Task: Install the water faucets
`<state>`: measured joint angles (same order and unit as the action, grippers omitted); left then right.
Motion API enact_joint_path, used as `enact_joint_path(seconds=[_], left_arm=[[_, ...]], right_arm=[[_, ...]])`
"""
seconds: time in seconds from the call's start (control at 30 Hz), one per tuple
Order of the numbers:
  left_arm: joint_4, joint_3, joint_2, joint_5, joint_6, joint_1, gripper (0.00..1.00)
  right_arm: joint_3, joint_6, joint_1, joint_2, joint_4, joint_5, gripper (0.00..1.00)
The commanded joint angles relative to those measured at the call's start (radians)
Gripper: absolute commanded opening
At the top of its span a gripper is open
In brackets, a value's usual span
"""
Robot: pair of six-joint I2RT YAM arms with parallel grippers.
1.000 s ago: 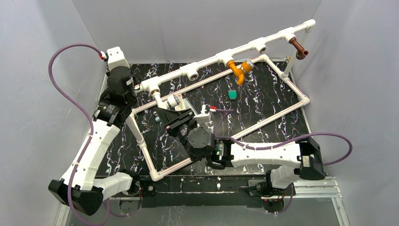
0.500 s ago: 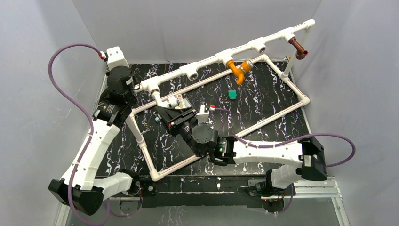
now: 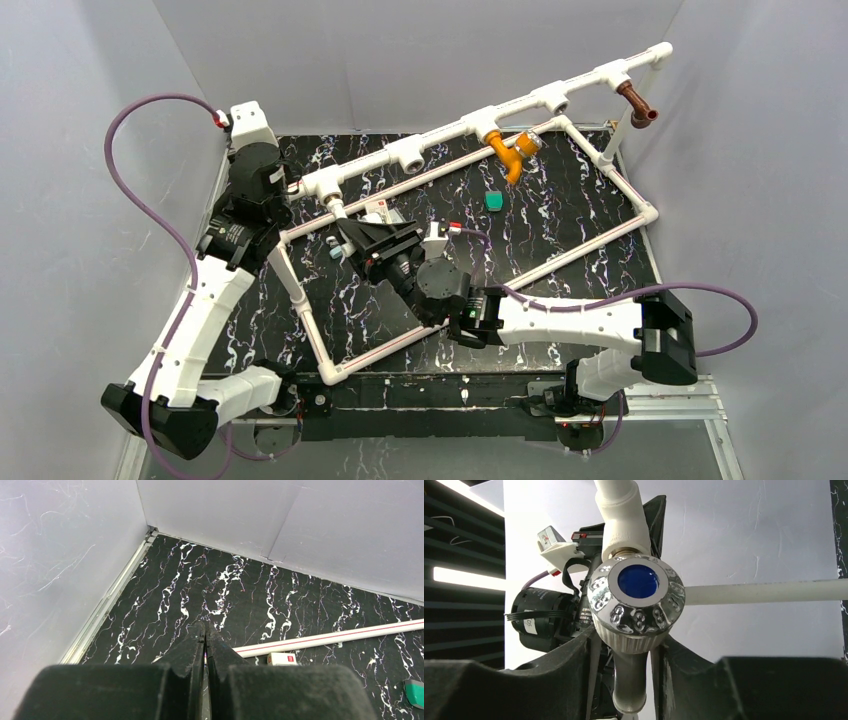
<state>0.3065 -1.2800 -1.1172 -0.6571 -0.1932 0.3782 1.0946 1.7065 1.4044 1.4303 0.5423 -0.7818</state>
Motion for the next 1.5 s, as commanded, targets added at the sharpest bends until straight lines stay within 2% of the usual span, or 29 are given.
enact_joint_path(seconds=[0.0, 0.27, 0.57, 0.8, 0.97, 1.13, 1.3, 1.47], left_arm=[[0.327, 0.099, -0.05, 0.032, -0.007, 0.01, 0.0], [0.328, 0.098, -0.053, 0.033, -0.007, 0.01, 0.0], [0.323, 0.103, -0.057, 0.038, -0.01, 0.01, 0.0], [0.325, 0.105, -0.055, 0.034, -0.006, 0.01, 0.0], [0.327, 0.104, -0.05, 0.031, -0.004, 0.01, 0.0], [0.328, 0.1, -0.048, 0.03, -0.002, 0.01, 0.0], [0.333, 0.095, -0.056, 0.029, -0.002, 0.01, 0.0], [0.333, 0.094, -0.059, 0.028, -0.002, 0.01, 0.0]], right_arm=[[-0.006, 0.016, -0.017, -0.014, 0.089, -0.012, 0.5], [-0.015, -0.052, -0.016, -0.003, 0.146, 0.03, 0.61], [-0.046, -0.161, -0.016, 0.02, 0.228, 0.195, 0.75], [-0.08, -0.266, -0.016, -0.019, 0.233, 0.229, 0.73], [-0.1, -0.431, -0.017, -0.075, 0.191, 0.283, 0.75], [-0.219, -0.67, -0.021, -0.163, 0.311, 0.373, 0.75], [-0.258, -0.842, -0.049, -0.234, 0.239, 0.502, 0.75], [-0.221, -1.116, -0.058, -0.286, 0.075, 0.577, 0.76]])
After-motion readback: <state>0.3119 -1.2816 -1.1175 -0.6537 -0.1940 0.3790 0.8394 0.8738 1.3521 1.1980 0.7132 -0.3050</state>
